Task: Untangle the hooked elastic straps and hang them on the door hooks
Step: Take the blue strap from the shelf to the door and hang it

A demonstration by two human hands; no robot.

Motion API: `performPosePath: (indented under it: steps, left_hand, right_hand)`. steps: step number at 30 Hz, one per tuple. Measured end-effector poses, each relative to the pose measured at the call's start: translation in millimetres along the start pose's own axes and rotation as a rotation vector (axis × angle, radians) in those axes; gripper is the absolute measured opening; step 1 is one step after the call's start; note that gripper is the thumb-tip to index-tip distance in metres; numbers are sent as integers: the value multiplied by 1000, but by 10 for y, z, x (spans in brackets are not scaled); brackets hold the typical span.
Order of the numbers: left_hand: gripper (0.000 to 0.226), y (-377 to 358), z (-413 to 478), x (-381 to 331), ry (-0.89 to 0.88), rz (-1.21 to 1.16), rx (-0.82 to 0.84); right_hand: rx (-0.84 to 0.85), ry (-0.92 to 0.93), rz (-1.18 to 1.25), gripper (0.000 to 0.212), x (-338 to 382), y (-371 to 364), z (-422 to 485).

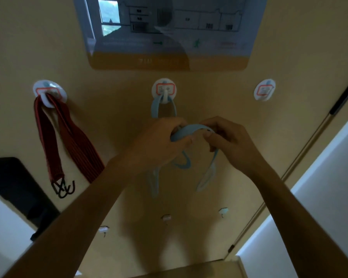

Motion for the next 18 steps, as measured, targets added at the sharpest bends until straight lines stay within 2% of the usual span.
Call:
performPosePath:
  steps: [3,8,11,18]
  left_hand:
    - [14,-202,156,-113,0,12,13]
    - [16,-553,565,-359,37,-24,-20]
    - [12,-698,882,-551,-3,21,-84]
    - [13,-872,1402,-887,-106,68,-206]
  right_hand:
    - [-36,-39,43,29,-215,282,-36]
    - [-59,-67,-106,20,-604,757,-61]
    - [-111,-64,-127,19,-794,1083,1]
    - [-274,54,-166,19,-960,1703,346]
Point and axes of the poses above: each hand's wrist, its own z-axis towards the middle knuckle, its own y-axis out of the back of the hand, x = y × z, the point moved 8 cm from there along z, towards the middle knuckle, and after that the axes turned 11 degrees about -z, right-handed, at the moved point
